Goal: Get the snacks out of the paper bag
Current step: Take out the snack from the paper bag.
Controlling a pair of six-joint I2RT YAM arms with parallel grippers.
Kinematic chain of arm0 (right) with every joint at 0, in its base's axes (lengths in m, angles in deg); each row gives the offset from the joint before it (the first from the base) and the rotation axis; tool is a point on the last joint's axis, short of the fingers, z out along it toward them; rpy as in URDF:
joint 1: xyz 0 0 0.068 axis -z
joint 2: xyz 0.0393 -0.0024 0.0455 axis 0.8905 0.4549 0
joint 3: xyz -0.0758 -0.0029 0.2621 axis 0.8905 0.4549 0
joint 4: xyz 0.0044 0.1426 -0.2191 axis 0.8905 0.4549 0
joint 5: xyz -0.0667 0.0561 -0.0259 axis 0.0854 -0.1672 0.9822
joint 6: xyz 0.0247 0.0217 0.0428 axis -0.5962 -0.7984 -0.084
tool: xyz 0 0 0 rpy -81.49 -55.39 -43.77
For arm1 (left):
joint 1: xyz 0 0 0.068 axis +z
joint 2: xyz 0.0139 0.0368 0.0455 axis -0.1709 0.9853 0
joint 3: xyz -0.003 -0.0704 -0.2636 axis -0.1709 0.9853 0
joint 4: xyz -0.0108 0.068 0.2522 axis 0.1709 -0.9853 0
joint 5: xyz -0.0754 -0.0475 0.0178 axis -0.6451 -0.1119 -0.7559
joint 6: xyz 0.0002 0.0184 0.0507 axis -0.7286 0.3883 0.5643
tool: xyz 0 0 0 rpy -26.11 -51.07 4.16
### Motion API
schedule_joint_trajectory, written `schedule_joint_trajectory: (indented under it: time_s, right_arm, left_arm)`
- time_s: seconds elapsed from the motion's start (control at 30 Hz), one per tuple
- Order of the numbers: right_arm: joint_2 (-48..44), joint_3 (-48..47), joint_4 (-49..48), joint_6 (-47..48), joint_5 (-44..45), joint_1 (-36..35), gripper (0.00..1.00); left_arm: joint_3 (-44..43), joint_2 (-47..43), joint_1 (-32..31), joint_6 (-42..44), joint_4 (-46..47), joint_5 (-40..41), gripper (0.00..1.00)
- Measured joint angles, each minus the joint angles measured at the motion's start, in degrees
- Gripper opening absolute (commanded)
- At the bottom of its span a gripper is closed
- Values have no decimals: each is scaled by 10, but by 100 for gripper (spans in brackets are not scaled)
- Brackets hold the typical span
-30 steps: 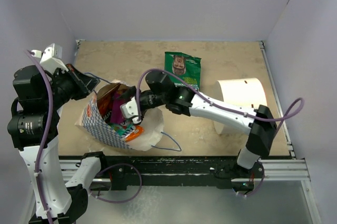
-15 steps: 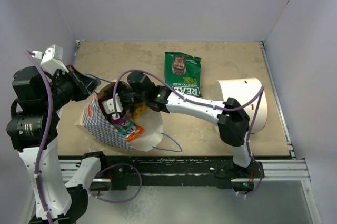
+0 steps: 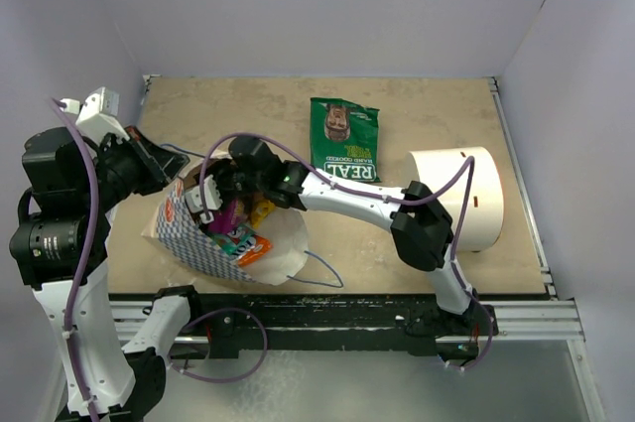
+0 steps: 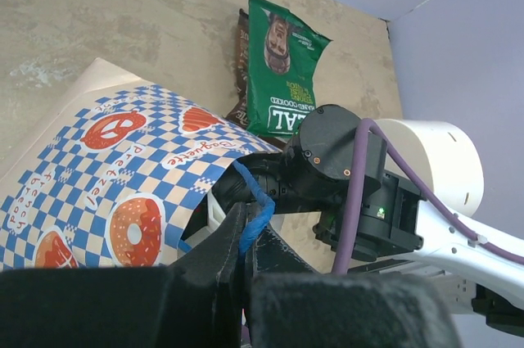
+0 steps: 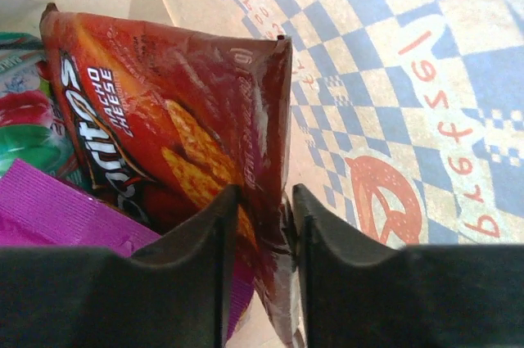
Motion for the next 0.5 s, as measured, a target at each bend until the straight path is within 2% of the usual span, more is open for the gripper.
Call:
schedule_joint_trajectory:
  time_s: [0.07, 0.17, 0.5]
  right_arm:
    - [0, 0, -1, -3, 2, 0, 18]
    - [0, 0, -6, -11, 7, 0, 10]
    - [-59, 72, -46, -41, 35, 0, 2]
  left_arm:
    - [0, -2, 0, -1, -5, 6, 0]
    - [-1, -2, 0, -6, -14, 24, 0]
    - [-1, -7, 0, -29, -19, 45, 0]
